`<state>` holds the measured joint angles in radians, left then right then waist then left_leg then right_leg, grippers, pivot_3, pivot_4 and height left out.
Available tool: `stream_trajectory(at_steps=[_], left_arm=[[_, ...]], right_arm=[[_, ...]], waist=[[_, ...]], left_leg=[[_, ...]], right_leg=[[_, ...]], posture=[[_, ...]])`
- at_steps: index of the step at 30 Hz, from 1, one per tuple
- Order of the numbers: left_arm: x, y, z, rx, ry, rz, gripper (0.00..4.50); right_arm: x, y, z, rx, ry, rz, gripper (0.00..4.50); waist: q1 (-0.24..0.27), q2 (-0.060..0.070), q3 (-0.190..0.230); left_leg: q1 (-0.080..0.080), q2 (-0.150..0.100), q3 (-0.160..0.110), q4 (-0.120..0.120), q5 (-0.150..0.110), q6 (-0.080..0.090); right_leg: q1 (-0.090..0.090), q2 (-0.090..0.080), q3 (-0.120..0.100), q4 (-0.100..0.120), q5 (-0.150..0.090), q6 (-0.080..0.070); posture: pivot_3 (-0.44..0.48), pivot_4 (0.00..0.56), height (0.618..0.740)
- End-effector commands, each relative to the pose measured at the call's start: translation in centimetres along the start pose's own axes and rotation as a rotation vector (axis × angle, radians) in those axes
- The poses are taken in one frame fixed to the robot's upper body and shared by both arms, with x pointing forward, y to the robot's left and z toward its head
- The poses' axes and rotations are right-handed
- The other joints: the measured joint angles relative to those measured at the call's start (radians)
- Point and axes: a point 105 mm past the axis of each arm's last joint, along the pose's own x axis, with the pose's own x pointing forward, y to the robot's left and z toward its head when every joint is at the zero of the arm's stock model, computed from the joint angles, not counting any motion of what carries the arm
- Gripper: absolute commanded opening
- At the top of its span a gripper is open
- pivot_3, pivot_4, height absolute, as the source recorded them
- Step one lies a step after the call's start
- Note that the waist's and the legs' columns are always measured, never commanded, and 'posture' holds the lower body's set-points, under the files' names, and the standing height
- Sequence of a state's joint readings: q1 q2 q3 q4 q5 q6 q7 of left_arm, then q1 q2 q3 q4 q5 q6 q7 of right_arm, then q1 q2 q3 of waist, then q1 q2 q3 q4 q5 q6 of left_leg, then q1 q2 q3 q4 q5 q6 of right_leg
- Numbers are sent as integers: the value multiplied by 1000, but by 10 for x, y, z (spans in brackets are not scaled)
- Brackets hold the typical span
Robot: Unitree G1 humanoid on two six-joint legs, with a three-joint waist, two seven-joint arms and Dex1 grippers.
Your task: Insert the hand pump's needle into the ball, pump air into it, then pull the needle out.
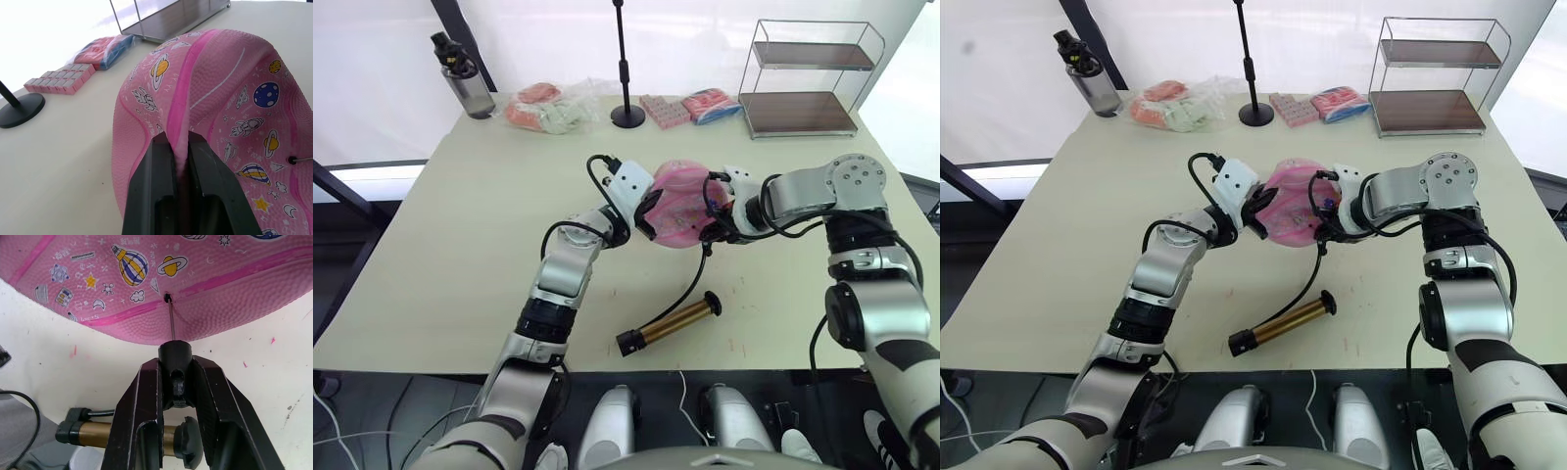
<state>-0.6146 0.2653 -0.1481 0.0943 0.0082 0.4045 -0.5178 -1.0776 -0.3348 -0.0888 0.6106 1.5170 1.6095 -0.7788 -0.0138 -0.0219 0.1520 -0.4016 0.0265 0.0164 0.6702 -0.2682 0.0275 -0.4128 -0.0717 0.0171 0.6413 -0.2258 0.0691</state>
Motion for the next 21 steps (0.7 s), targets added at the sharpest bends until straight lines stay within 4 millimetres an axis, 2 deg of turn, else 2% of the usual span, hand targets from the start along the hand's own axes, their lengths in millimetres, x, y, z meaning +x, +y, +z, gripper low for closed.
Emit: stream_trajectory(at_steps=[1, 17, 21], left_arm=[[0, -10, -2, -31, -3, -24, 95], [-1, -20, -5, -224, -10, -64, 95], [-2, -24, -7, -270, -4, -78, 95]], right_arm=[[-3, -4, 6, 28, -12, -43, 351], [7, -2, 12, 155, 3, -84, 351], [9, 4, 14, 177, -4, -75, 351]], waist=[[-1, 0, 0], [-5, 0, 0], [-5, 0, 0]], left_leg=[[0, 0, 0, 0, 0, 0], [0, 0, 0, 0, 0, 0], [0, 0, 0, 0, 0, 0]], right_leg=[[0, 0, 0, 0, 0, 0], [0, 0, 0, 0, 0, 0], [0, 0, 0, 0, 0, 0]], posture=[[0, 150, 740], [0, 150, 740], [0, 150, 740]])
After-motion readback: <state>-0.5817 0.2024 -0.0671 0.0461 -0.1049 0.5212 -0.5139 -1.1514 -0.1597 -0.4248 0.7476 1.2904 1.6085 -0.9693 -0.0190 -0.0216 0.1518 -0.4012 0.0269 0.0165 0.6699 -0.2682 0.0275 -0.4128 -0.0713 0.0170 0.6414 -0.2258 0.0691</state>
